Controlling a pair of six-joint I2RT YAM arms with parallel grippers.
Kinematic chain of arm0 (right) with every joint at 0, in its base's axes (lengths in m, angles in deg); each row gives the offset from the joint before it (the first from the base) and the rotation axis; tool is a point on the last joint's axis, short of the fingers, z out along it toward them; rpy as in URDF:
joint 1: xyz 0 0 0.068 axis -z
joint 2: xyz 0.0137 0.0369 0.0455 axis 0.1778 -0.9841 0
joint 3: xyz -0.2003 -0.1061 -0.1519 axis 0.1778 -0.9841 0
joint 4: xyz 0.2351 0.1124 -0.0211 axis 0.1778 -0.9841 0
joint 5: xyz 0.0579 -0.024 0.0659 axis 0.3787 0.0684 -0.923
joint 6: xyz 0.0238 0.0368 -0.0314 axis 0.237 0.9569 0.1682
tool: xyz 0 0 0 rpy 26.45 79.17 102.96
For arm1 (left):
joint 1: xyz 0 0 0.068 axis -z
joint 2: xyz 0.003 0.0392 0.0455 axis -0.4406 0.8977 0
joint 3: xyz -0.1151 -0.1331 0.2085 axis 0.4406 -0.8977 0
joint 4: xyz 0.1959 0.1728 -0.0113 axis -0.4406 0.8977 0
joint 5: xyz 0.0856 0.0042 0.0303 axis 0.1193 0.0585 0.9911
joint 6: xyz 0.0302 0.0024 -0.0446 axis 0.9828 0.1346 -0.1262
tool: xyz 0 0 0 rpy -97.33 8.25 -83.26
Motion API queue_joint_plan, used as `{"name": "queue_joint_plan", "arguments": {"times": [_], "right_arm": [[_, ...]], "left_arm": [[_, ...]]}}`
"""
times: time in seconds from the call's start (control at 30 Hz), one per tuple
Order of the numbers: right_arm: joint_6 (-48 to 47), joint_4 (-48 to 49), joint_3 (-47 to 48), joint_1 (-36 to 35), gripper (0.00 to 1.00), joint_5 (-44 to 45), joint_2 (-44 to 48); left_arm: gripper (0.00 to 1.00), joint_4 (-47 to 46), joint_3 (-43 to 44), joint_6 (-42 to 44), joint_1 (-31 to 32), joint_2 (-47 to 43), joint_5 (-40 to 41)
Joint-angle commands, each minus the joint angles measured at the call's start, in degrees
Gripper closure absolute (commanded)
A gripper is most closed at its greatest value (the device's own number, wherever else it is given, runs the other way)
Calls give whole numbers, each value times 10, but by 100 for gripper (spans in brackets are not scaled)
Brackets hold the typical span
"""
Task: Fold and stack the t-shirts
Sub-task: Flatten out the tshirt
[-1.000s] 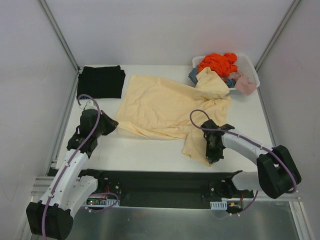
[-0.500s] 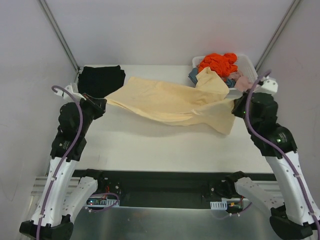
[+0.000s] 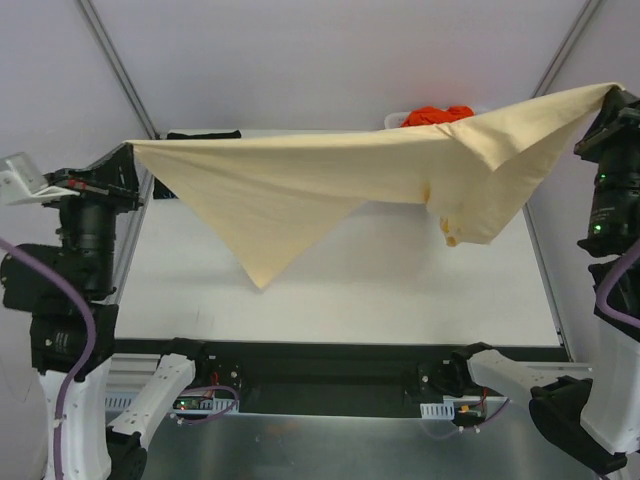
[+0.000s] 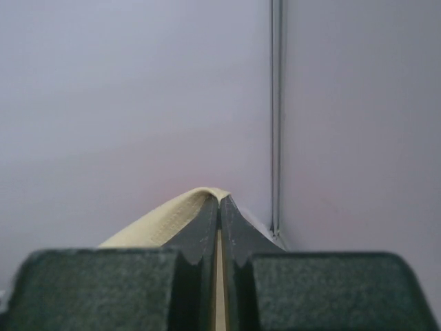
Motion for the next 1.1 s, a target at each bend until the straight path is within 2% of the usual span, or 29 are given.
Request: {"name": "queue_joint_plan", "arguments": {"times": [0.0, 0.17, 0.43, 0.57, 0.7, 0.9, 0.97, 1.0, 1.07], "right_arm": [[-116, 69, 81, 4, 100, -19, 0], [-154, 112, 99, 4, 99, -184, 23], [-152, 106, 174, 3, 99, -244, 40], [-159, 106, 178, 3, 99, -260, 45], [-203, 105, 164, 3, 100, -225, 15], [-278, 112, 104, 16, 99, -130, -106], [-257, 112, 54, 54, 99, -156, -154], [-217, 112, 39, 70, 99, -175, -170], [-185, 118, 1, 113, 99, -238, -215]], "left_arm": [[100, -40, 102, 76, 2, 3, 2], [100, -39, 216, 100, 2, 17, -36], [100, -36, 346, 113, 1, 34, -70], [100, -34, 371, 120, 1, 46, -84], [100, -32, 347, 124, 1, 74, -78], [100, -52, 220, 165, 1, 156, 6], [100, -66, 178, 188, 1, 199, 47], [100, -73, 139, 194, 1, 215, 68], [100, -92, 99, 208, 1, 265, 119]]}}
